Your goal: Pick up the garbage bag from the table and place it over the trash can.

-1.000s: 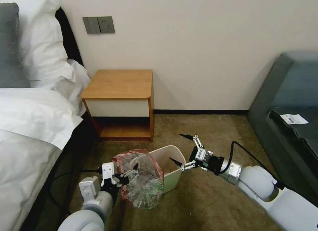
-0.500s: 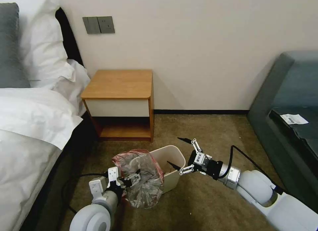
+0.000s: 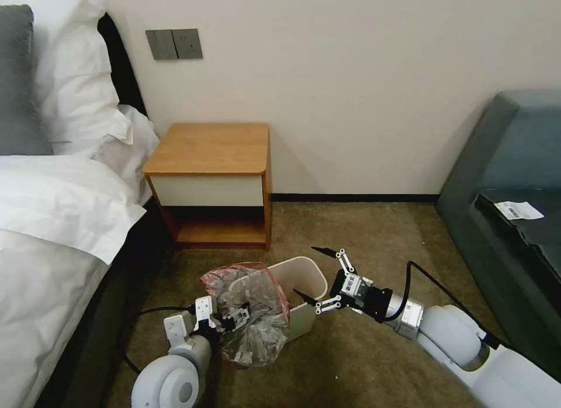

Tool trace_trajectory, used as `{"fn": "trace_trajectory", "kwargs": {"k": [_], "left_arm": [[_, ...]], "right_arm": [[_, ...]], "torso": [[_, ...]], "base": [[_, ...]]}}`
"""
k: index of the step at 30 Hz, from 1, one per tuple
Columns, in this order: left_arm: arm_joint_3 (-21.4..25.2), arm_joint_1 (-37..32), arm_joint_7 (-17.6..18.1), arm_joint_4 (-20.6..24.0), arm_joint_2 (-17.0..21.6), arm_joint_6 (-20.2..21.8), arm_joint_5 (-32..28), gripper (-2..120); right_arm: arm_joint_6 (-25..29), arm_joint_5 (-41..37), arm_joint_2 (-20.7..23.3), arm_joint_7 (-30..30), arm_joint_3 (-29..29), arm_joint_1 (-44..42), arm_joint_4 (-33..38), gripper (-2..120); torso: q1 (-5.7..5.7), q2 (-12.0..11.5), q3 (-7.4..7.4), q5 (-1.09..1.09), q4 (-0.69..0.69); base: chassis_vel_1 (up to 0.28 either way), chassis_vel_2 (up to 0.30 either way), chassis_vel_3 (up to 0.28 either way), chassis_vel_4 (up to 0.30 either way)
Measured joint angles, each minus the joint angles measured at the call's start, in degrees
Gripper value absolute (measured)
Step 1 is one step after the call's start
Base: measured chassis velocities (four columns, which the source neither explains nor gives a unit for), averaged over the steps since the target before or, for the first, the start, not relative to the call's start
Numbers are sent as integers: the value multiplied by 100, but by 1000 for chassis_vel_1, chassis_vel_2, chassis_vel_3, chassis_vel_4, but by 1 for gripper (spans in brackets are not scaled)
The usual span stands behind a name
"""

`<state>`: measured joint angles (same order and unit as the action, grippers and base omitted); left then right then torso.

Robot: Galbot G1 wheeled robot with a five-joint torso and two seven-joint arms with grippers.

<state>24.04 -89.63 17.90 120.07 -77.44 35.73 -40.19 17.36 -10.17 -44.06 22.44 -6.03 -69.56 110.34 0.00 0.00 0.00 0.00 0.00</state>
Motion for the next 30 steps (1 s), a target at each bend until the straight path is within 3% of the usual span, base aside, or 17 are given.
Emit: {"fn": "trace_trajectory", "kwargs": {"k": [19, 25, 30], "left_arm": [[-50, 144, -305, -279, -7, 167, -7, 13], [-39, 124, -294, -266, -16, 39, 63, 5], [9, 25, -286, -167, -50, -619, 359, 5]], "right_arm": [[25, -32, 1, -6, -13, -72, 80, 100], [30, -35, -5, -12, -15, -72, 81, 100], [39, -5, -97, -491, 34, -49, 96, 100]], "torso": [[0, 0, 0, 3, 1], [0, 0, 0, 0, 0], [0, 0, 1, -2, -1]], "base": [[0, 0, 0, 0], [0, 0, 0, 0], [0, 0, 0, 0]]}}
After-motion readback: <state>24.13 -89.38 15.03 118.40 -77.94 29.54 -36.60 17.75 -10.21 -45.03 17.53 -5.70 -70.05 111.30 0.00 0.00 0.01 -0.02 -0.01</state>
